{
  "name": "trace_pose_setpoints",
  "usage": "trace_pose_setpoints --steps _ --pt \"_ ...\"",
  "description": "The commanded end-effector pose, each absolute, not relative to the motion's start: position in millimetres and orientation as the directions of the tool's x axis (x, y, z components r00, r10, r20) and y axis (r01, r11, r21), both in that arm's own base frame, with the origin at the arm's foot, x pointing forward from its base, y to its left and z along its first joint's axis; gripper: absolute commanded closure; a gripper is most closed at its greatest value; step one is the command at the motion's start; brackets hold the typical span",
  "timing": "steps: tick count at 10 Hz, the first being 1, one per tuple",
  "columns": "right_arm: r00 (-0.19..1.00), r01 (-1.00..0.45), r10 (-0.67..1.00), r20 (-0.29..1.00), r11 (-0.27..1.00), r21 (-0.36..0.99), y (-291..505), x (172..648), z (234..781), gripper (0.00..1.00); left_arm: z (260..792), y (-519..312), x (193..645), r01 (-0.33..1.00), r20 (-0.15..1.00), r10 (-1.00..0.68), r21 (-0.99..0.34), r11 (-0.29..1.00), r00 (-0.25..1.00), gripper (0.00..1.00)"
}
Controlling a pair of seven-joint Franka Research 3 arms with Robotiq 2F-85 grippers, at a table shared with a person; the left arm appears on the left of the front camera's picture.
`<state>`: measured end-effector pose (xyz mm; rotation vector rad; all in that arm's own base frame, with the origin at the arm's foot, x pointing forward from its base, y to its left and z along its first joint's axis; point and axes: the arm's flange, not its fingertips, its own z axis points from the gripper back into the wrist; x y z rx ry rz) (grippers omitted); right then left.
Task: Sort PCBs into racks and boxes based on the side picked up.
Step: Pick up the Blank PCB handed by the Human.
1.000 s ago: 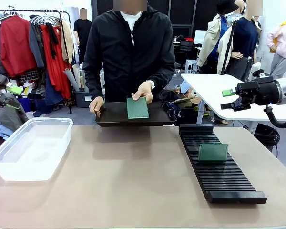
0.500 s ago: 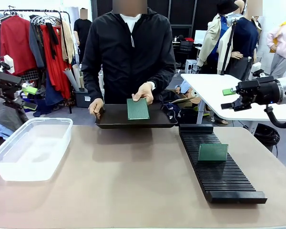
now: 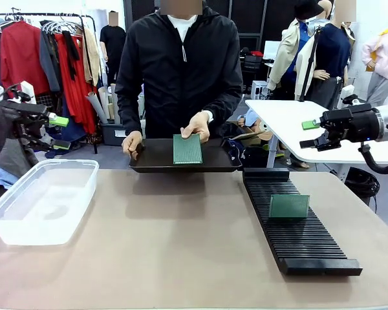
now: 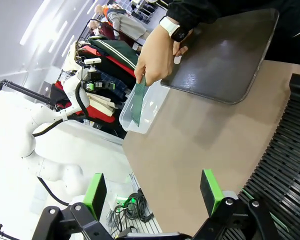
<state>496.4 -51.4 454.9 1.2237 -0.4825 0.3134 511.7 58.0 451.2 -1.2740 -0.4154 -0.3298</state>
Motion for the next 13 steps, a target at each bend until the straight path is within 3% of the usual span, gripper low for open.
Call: trace_pose_setpoints --steps 1,13 --pt "0.857 -0.481 -0.028 0.514 0.316 0.818 -51 496 456 0.00 441 40 517 0.469 0.486 0.022 -0.853 0.228 0.874 0.00" --pt "0.857 -0.481 -0.028 0.514 0.316 0.818 -51 496 456 0.00 389 -84 551 0.435 0.441 0.031 -0.893 0.115 0.897 0.00"
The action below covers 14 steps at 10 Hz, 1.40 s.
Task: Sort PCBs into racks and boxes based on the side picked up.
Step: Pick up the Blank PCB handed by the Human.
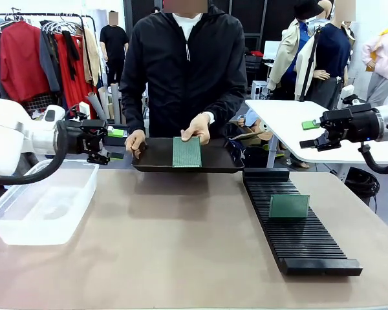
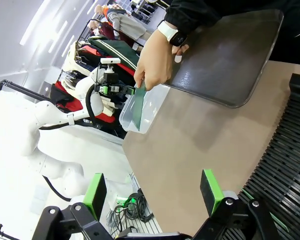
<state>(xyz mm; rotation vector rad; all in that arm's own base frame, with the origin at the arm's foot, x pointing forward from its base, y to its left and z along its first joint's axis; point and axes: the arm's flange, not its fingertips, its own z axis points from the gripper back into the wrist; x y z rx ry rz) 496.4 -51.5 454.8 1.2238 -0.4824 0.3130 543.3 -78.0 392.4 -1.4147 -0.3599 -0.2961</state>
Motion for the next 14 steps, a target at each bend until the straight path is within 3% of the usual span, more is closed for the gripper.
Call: trace_pose_setpoints --steps 1,7,14 --pt "0.857 -0.481 -0.028 0.514 0.316 0.818 -51 496 456 0.00 386 -93 553 0.439 0.445 0.043 -0.892 0.107 0.894 0.00" --pt "0.857 -0.481 -0.028 0.514 0.316 0.818 -51 496 456 0.00 373 -144 549 0.525 0.527 0.009 -0.847 0.081 0.850 0.00" --pt "0.857 -0.481 -0.028 0.514 0.316 0.818 -51 496 456 0.00 356 -197 542 0.515 0.516 0.000 -0.856 0.048 0.857 0.00"
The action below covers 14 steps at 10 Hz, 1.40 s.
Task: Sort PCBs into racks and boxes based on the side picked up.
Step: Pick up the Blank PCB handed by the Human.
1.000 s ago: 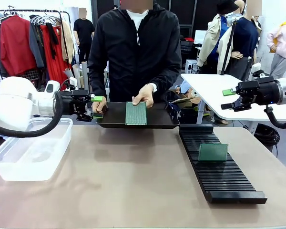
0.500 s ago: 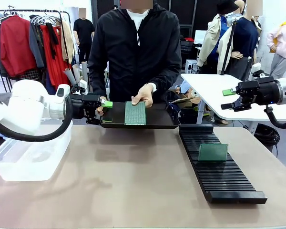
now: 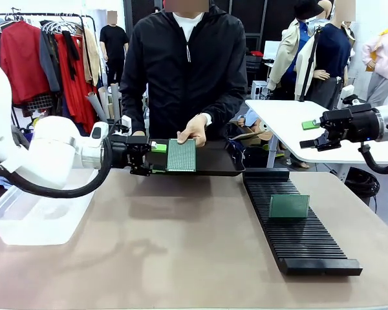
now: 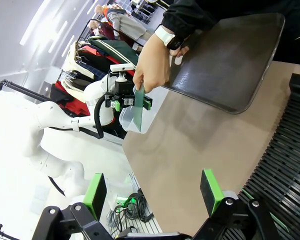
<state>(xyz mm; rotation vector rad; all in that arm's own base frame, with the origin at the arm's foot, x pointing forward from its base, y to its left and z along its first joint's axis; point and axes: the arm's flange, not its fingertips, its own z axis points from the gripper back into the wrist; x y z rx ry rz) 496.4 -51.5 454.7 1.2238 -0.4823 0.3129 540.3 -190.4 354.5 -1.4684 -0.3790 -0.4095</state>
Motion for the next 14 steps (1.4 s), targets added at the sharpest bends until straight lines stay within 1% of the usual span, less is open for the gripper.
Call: trace_pose_setpoints --steps 1,4,8,9,10,11,14 --pt "0.857 -0.481 -0.028 0.514 0.316 0.818 -51 496 456 0.00 355 -204 544 0.523 0.524 -0.006 -0.851 0.043 0.852 0.00" --pt "0.857 -0.481 -0.028 0.514 0.316 0.818 -51 496 456 0.00 353 -222 549 0.527 0.527 -0.010 -0.850 0.022 0.850 0.00" --pt "0.857 -0.481 -0.028 0.514 0.316 0.818 -51 496 456 0.00 351 -231 555 0.526 0.525 -0.012 -0.850 0.031 0.851 0.00" --pt "0.857 -0.481 -0.028 0.514 0.316 0.818 -51 496 456 0.00 350 -231 556 0.523 0.523 -0.010 -0.851 0.034 0.852 0.03" --pt "0.857 -0.481 -0.028 0.514 0.316 0.818 -51 496 456 0.00 350 -231 557 0.524 0.525 -0.006 -0.851 0.038 0.851 0.12" --pt "0.857 -0.481 -0.028 0.514 0.316 0.818 -51 496 456 0.00 350 -230 557 0.526 0.526 -0.005 -0.850 0.039 0.850 0.27" --pt "0.857 -0.481 -0.028 0.514 0.316 0.818 -51 496 456 0.00 350 -230 562 0.529 0.529 0.011 -0.848 0.036 0.848 0.85"
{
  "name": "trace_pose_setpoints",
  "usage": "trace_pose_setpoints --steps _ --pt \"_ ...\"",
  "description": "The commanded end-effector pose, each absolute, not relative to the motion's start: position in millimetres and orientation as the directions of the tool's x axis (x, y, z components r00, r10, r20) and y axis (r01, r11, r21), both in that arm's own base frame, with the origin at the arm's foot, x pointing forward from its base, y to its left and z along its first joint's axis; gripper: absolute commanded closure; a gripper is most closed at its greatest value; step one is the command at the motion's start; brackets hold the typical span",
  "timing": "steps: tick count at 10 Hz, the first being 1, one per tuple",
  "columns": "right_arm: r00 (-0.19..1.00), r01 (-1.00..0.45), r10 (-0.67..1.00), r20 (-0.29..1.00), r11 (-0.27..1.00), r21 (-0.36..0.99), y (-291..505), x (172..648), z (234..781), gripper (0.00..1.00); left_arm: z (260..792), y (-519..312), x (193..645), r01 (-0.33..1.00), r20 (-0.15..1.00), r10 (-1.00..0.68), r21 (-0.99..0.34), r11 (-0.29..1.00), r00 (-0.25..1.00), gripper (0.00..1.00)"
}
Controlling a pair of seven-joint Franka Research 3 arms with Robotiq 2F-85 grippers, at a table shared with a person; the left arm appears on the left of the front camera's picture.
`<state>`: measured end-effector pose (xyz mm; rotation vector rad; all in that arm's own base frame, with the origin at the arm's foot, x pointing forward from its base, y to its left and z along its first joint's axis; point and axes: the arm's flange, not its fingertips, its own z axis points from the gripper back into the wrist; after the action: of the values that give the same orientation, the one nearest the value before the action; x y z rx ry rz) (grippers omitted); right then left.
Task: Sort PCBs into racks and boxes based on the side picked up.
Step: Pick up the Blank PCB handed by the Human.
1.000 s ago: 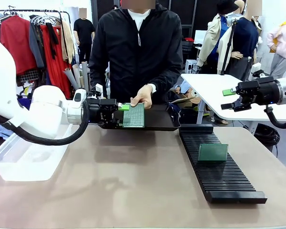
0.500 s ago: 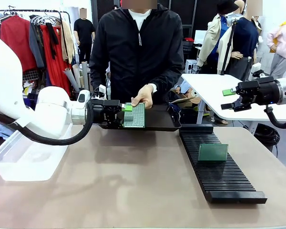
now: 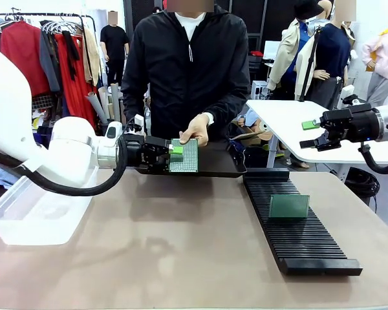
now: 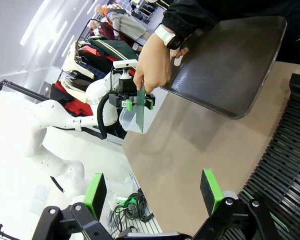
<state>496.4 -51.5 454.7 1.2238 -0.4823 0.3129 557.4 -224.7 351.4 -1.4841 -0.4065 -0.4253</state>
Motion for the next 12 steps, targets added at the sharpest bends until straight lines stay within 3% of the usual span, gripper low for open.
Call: trace_pose_setpoints --steps 1,12 --pt "0.857 -0.481 -0.028 0.514 0.316 0.818 -51.3 496.3 456.2 0.00 350.1 -230.3 564.1 0.529 0.530 0.017 -0.848 0.032 0.848 1.00" --pt "0.857 -0.481 -0.028 0.514 0.316 0.818 -51.3 496.3 456.2 0.00 352.4 -226.7 562.8 0.512 0.512 -0.013 -0.858 0.035 0.859 1.00"
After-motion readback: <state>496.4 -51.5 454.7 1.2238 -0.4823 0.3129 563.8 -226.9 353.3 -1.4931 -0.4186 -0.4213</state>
